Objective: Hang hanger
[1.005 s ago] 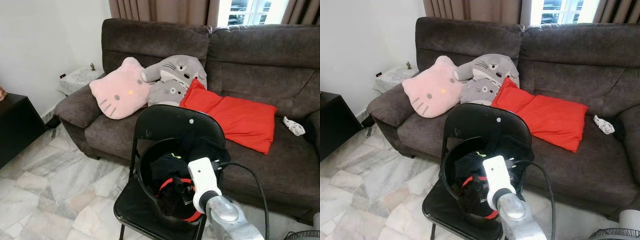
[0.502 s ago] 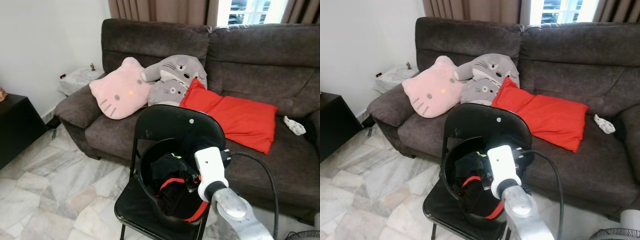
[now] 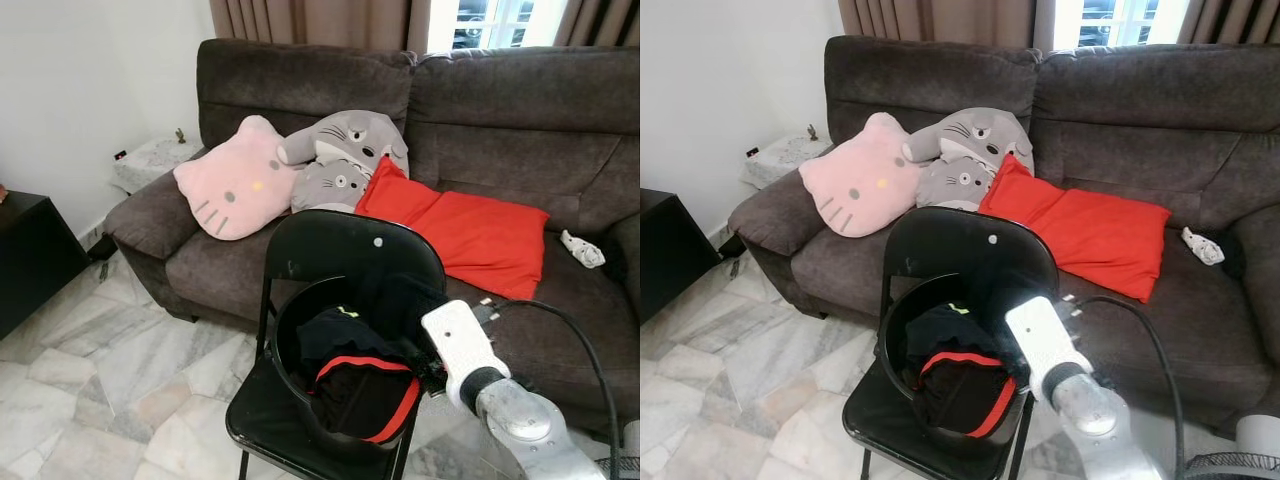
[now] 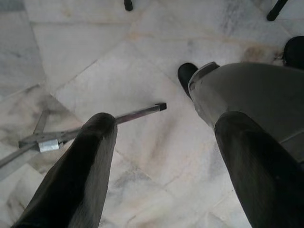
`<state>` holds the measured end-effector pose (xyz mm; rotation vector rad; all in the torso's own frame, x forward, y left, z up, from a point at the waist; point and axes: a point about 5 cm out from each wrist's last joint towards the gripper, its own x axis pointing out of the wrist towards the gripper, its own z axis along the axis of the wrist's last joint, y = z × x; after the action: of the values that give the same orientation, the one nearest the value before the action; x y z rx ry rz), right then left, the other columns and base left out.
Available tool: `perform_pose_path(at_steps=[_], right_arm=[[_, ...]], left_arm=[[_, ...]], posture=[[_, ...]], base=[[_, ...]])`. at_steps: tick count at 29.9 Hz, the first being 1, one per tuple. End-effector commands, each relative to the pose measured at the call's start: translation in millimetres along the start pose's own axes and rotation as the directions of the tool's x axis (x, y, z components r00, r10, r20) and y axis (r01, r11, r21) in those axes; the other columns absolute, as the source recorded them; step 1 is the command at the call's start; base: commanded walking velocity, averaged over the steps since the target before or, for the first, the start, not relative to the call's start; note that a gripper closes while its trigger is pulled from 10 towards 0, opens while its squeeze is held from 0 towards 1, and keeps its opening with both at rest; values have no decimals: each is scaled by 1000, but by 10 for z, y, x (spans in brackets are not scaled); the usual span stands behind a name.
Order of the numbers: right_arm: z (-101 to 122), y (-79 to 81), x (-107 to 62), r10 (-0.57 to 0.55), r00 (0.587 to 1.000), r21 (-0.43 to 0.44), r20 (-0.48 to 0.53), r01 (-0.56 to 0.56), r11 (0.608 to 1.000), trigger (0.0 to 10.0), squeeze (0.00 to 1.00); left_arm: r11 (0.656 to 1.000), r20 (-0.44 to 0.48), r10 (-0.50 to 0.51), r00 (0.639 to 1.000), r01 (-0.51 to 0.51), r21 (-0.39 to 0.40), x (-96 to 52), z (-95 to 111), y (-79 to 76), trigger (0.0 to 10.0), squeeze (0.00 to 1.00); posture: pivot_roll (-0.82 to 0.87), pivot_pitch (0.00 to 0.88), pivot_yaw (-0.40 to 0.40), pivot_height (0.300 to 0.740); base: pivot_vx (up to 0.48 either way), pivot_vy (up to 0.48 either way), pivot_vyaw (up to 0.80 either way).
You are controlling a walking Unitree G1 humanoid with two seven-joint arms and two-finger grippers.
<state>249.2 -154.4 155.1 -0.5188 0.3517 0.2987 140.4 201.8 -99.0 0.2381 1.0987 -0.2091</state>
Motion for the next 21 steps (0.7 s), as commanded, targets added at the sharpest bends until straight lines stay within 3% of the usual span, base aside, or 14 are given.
perform_pose_path(at_steps=[1,5,8,9,11,13,15,16,18,21], right_arm=[[1,-37,-76,-14,1000,-82,-16,13,997,10000,0],[0,-36,-86,-48,999,-47,4,48,998,10000,0],[43,-74,-34,-174,981,110,88,164,980,10000,0],[33,-124,-8,-281,950,267,138,237,934,10000,0],[-32,-150,-1,-339,932,360,128,275,891,10000,0],[-70,-152,-1,-350,930,389,112,283,877,10000,0],[-257,-142,-2,-400,915,539,53,311,783,10000,0],[-321,-135,-7,-413,910,575,34,320,753,10000,0],[-402,-122,-19,-422,906,587,23,330,739,10000,0],[-602,-106,-59,-438,899,522,25,362,772,10000,0]], left_arm=[[1000,-18,-1,1000,1,17,-9,-32,29,10000,0],[1000,-17,-2,1000,3,28,-7,-21,27,10000,0],[1000,-1,24,1000,-24,18,-8,-10,41,10000,0],[999,11,42,999,-42,7,-9,-3,51,10000,0],[999,19,51,998,-51,-4,-10,-1,54,10000,0],[998,22,54,998,-54,-11,-11,-1,54,10000,0],[997,33,69,997,-68,-34,-14,-4,59,10000,0],[997,37,74,997,-72,-41,-15,-6,61,10000,0],[996,38,79,996,-77,-44,-17,-12,64,10000,0],[994,31,99,995,-97,-48,-25,-42,78,10000,0]], posture=[[-179,0,121,740],[-181,0,121,740],[-177,0,116,740],[-176,0,112,740],[-168,0,106,740],[-168,0,106,740],[-164,0,100,740],[-164,0,100,740],[-162,0,96,740],[-162,0,92,740]], base=[[0,0,0],[0,0,0],[0,0,0],[0,0,0],[0,0,0],[0,0,0],[0,0,0],[0,0,0],[0,0,0],[0,0,0]])
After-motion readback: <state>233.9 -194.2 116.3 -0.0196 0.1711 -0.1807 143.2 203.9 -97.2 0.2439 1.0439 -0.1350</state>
